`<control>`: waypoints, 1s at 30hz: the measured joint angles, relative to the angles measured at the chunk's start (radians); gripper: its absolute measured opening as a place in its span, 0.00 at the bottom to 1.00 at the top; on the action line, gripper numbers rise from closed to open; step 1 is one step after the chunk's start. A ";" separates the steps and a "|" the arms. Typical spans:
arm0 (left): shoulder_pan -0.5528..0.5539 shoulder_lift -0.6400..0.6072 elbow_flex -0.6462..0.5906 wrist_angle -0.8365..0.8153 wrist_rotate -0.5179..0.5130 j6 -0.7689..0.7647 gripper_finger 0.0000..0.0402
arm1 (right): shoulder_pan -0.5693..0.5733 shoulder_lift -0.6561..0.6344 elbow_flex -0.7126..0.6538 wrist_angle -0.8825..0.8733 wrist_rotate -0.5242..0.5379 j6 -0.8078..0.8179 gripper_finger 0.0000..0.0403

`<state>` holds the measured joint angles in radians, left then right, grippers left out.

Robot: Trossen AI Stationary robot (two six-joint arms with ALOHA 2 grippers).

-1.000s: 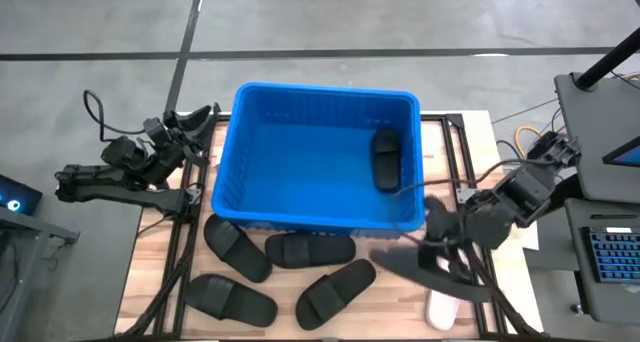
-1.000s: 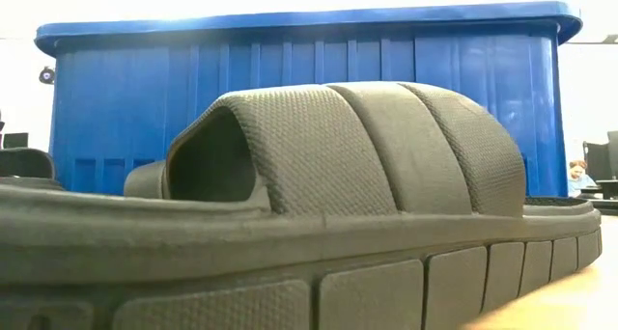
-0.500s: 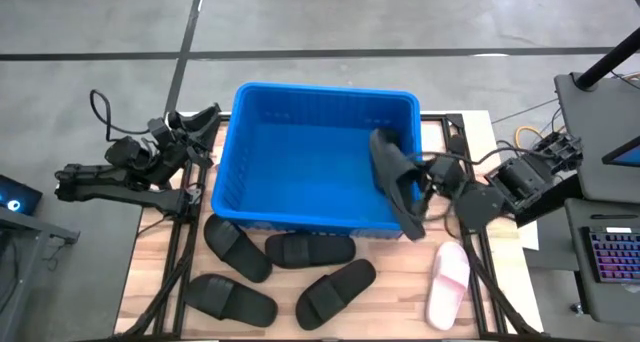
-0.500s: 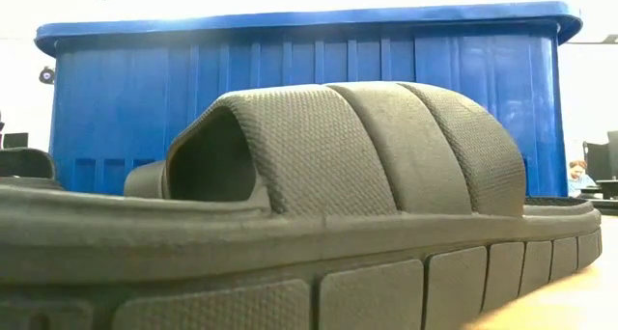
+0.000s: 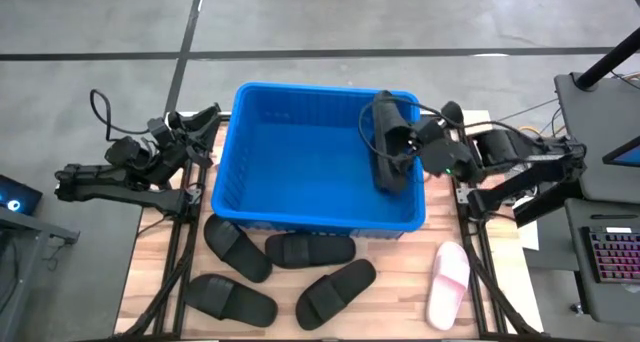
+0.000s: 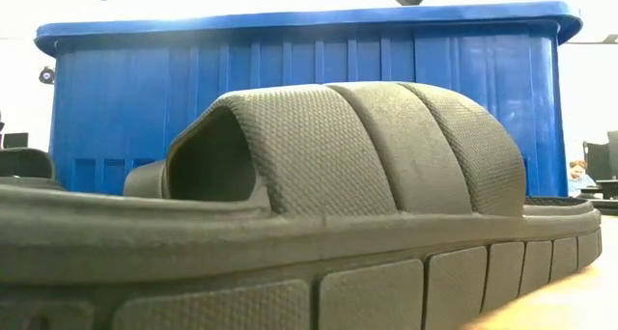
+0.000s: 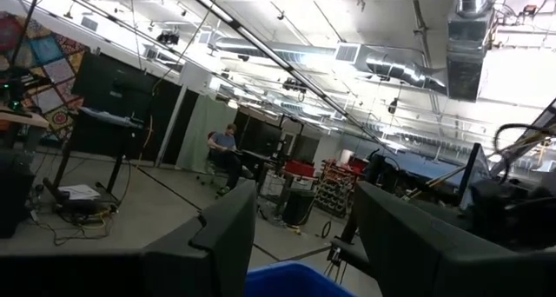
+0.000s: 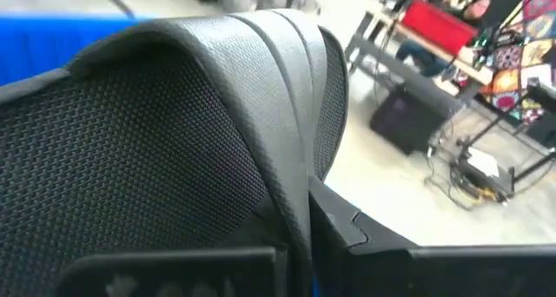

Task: Pick and place slides into bin
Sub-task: Put the black slide into the blue bin

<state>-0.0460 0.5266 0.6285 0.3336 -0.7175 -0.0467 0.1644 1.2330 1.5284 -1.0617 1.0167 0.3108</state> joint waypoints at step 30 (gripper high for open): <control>0.000 0.012 0.000 -0.005 -0.122 0.197 0.45 | -0.372 0.397 -0.007 -0.160 -0.202 -0.481 0.03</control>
<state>-0.0460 0.5381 0.6289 0.3290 -0.8394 0.1500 -0.2079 1.6299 1.5219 -1.2217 0.8143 -0.1699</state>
